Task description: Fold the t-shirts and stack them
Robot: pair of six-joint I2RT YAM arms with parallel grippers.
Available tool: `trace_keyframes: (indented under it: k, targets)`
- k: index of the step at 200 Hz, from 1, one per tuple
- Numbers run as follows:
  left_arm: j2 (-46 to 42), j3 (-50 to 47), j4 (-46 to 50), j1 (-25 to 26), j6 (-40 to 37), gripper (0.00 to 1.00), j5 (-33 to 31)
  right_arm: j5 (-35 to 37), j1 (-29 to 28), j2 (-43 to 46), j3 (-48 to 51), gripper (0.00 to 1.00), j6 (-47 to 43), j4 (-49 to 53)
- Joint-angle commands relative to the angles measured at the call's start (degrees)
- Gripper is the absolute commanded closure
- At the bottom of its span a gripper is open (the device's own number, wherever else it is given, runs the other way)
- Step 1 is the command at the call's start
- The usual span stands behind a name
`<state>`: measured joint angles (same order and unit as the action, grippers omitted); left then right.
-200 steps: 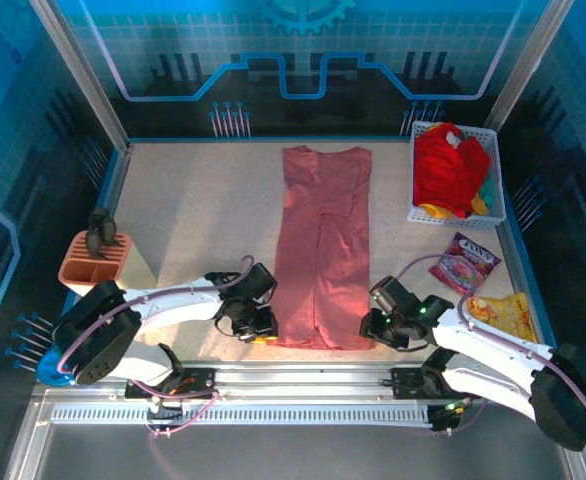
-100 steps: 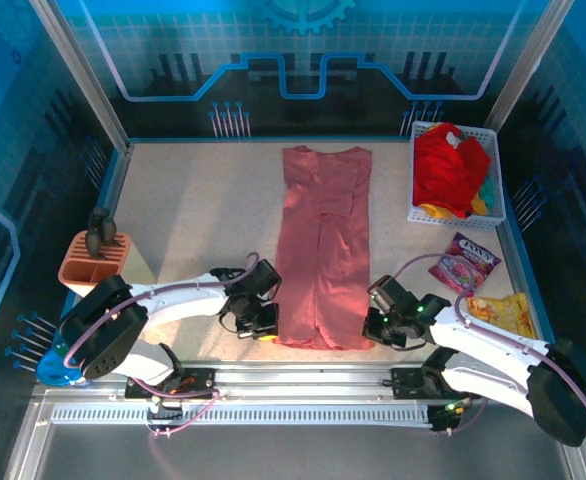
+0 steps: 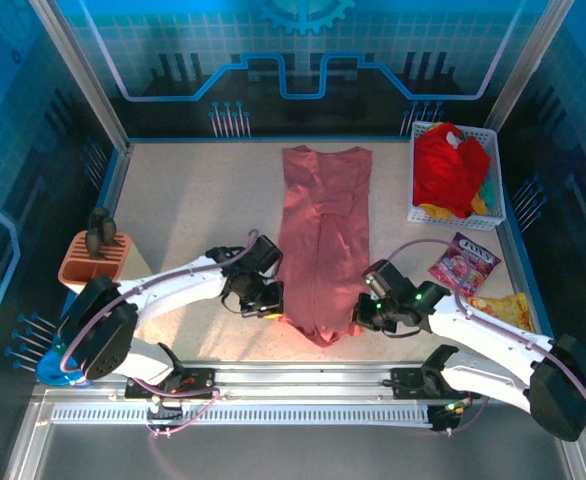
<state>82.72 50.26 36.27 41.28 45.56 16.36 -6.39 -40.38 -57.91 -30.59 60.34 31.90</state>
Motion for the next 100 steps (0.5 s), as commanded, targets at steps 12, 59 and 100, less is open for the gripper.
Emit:
trace_keyframes:
  k: [12, 59, 100]
  targets:
    - [-0.86, 4.23, 4.03, -2.93, -4.81, 1.0, 0.08, 0.99, 3.33, -1.77, -5.18, 1.0, -4.19, 3.26]
    - [1.89, 9.37, 2.94, -6.54, -7.51, 1.0, -0.71, 0.28, 8.11, -4.56, -9.88, 1.0, -8.27, 2.12]
    - [5.86, 16.82, 2.91, -9.04, -10.24, 1.0, -1.32, -1.89, 13.11, -8.02, -13.33, 1.0, -11.73, -0.73]
